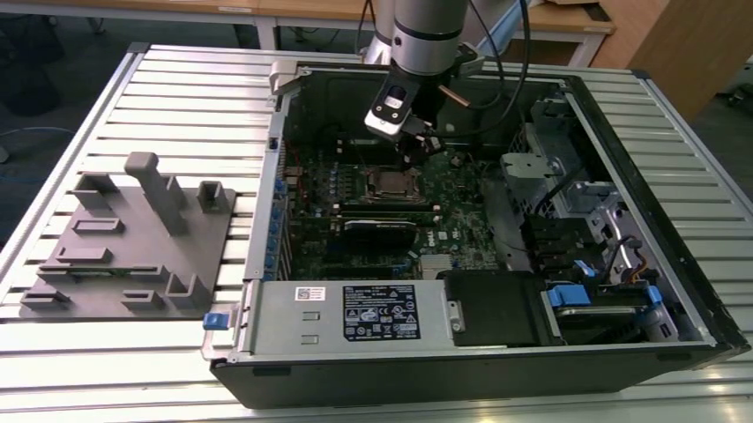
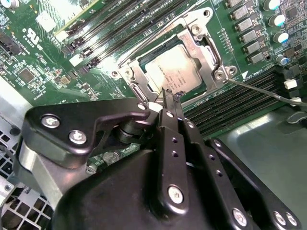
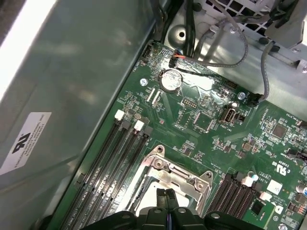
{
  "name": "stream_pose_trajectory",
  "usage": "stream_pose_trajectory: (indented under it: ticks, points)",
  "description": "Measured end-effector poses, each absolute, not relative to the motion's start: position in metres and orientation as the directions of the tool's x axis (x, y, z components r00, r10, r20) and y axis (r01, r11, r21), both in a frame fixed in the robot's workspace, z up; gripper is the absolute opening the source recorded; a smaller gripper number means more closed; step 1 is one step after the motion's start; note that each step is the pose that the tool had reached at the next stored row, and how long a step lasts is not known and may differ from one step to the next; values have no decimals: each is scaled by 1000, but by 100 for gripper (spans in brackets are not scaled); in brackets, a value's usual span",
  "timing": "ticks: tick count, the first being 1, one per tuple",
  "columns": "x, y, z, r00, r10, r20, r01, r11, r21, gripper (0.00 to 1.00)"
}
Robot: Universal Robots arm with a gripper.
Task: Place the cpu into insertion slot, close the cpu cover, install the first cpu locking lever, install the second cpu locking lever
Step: 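Close the cpu cover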
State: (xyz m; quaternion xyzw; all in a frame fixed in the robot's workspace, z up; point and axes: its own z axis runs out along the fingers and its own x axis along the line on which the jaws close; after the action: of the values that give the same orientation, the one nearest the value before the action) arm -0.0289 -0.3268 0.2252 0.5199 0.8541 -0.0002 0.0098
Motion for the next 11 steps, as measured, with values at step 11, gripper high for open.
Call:
stream_pose_trajectory:
  ticks: [11]
  points:
    - [-29, -327, 225, -460, 888, -17, 888, 461, 10, 10]
